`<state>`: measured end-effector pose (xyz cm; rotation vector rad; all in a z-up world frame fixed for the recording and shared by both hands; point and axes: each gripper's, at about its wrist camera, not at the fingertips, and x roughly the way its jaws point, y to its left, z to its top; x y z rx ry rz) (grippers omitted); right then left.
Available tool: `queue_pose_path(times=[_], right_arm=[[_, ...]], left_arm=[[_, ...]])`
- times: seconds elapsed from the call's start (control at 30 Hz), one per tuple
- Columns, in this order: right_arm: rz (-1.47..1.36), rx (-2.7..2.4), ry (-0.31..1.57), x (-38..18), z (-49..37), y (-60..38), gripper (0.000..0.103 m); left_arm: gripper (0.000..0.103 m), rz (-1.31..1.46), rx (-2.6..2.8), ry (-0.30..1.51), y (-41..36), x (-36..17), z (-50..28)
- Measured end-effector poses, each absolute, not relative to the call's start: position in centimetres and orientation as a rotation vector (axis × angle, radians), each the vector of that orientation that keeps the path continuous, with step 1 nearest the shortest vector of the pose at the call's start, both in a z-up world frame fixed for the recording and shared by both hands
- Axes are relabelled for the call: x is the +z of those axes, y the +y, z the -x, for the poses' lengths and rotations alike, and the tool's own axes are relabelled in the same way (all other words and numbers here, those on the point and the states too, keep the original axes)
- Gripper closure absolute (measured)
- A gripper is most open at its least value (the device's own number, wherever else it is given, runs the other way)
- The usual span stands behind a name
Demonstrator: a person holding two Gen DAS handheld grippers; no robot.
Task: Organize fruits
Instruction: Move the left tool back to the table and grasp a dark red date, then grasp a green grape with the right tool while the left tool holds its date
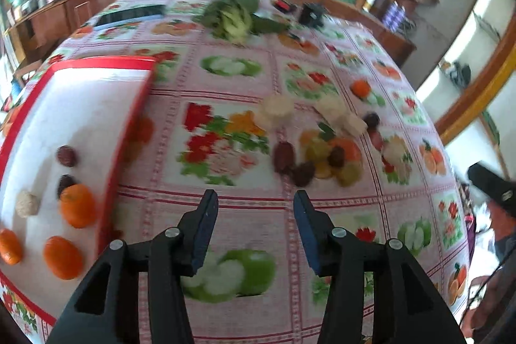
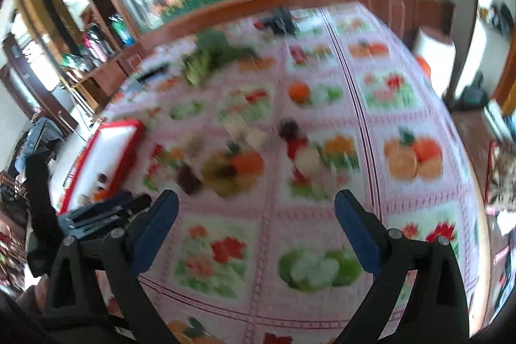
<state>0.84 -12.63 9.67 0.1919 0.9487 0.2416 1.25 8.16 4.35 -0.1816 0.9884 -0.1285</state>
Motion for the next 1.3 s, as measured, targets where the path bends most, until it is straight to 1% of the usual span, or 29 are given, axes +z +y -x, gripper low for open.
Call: queue_pose_path(times=[0.03,0.23,0.43,0.53,0.6,0.63,0.9,1.13,1.2,1.27,1.3], right_arm=[[-0.200,0.238,0.975,8.7,-1.1,-12.9,0.006],[-0.254,0.237,1.045,5.8,-1.4,-14.8,0.006],[-0.300,0.232,1.057,4.8,-1.8,-16.2,0.006],[-0.316,0.228,1.062,4.6,-2.1,-16.5,0.006],[-0.324,0.225,1.064,4.4,-2.3,-16.7,0.006],[-0.325,0.223,1.063,4.3,-2.3,-16.7,0.006],[-0.255,0.263,1.040,3.9,-3.2,-14.7,0.006],[-0.020,0.383,1.023,3.5,-5.6,-8.9,0.006],[-0.007,0.420,1.040,3.0,-6.4,-7.9,0.006],[0.006,0.431,1.055,2.5,-6.9,-7.1,0.007],[0.020,0.435,1.057,2.3,-7.0,-6.8,0.013]], left_arm=[[0.051,0.165,-0.141,1.002,7.5,4.1,-1.5],[0.051,0.088,-0.181,1.052,4.7,2.7,-2.9],[0.051,0.104,-0.171,1.074,3.9,1.5,-4.7],[0.053,0.108,-0.157,1.058,3.6,1.4,-5.3],[0.067,0.109,-0.151,1.053,3.4,1.4,-5.4],[0.079,0.113,-0.164,1.053,3.4,1.4,-5.3],[0.079,0.174,-0.189,1.055,4.4,1.3,-3.4],[0.079,0.230,-0.170,1.060,6.2,1.4,-1.0],[0.079,0.250,-0.167,1.060,6.7,1.3,-0.6],[0.079,0.260,-0.169,1.058,7.1,1.3,-0.1],[0.079,0.261,-0.169,1.057,7.2,1.3,0.0]])
